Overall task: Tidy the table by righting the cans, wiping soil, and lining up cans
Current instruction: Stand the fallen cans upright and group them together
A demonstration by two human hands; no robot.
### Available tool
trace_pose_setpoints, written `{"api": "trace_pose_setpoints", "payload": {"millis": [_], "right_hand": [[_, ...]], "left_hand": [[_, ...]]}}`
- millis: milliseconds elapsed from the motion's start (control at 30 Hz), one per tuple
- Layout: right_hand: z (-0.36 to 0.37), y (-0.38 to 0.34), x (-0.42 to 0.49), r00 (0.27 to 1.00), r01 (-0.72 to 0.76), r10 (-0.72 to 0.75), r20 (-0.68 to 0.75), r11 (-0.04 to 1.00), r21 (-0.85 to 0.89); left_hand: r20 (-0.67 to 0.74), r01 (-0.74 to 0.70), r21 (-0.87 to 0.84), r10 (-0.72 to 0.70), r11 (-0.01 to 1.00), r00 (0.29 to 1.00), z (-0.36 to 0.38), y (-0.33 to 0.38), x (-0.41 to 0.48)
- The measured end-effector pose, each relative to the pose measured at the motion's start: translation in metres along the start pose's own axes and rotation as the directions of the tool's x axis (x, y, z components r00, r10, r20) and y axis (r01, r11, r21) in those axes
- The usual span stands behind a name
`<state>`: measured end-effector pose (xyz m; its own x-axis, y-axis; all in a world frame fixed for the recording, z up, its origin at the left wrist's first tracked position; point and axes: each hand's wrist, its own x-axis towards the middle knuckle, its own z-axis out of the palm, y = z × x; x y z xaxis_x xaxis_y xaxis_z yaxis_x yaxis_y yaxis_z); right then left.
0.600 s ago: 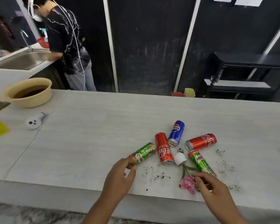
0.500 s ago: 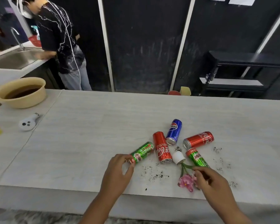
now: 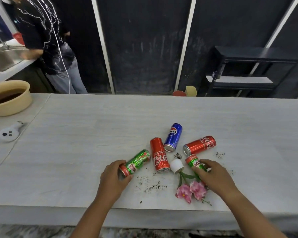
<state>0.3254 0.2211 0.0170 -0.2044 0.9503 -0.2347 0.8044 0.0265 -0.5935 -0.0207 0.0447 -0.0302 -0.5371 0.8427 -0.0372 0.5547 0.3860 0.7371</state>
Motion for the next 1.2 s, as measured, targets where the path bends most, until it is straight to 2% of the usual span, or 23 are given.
{"api": "trace_pose_setpoints", "payload": {"millis": [133,267,400,567,700,867,1067,1200], "right_hand": [[-0.004,0.001,0.013,0.998,-0.009,0.009,0.059,1.0,-0.002],[-0.017,0.012,0.015,0.999,0.005,-0.012,0.041,0.988,0.153],[-0.038,0.028,0.017,0.999,0.035,-0.032,-0.014,0.935,0.354],[-0.072,0.044,0.029,0.991,0.107,-0.054,-0.12,0.86,0.499],[-0.097,0.064,0.046,0.98,0.14,-0.037,-0.195,0.825,0.548],[-0.126,0.102,0.068,0.961,0.145,0.019,-0.277,0.816,0.56],[-0.162,0.151,0.101,0.924,0.108,0.146,-0.354,0.789,0.605],[-0.176,0.176,0.117,0.912,0.101,0.178,-0.371,0.777,0.621]], "left_hand": [[-0.038,0.03,-0.261,-0.041,0.965,0.998,0.0,0.01,-0.006],[-0.097,-0.01,-0.449,-0.038,0.894,0.995,-0.006,0.036,-0.003],[-0.125,-0.096,-0.467,0.042,0.879,0.991,-0.007,0.077,0.007],[-0.144,-0.223,-0.454,0.177,0.863,0.974,0.011,0.152,0.025],[-0.062,-0.298,-0.457,0.304,0.838,0.951,0.048,0.21,0.044],[0.086,-0.307,-0.499,0.398,0.811,0.913,0.118,0.278,0.071],[0.241,-0.242,-0.593,0.456,0.768,0.856,0.223,0.337,0.09],[0.302,-0.222,-0.557,0.445,0.8,0.843,0.279,0.362,0.096]]}}
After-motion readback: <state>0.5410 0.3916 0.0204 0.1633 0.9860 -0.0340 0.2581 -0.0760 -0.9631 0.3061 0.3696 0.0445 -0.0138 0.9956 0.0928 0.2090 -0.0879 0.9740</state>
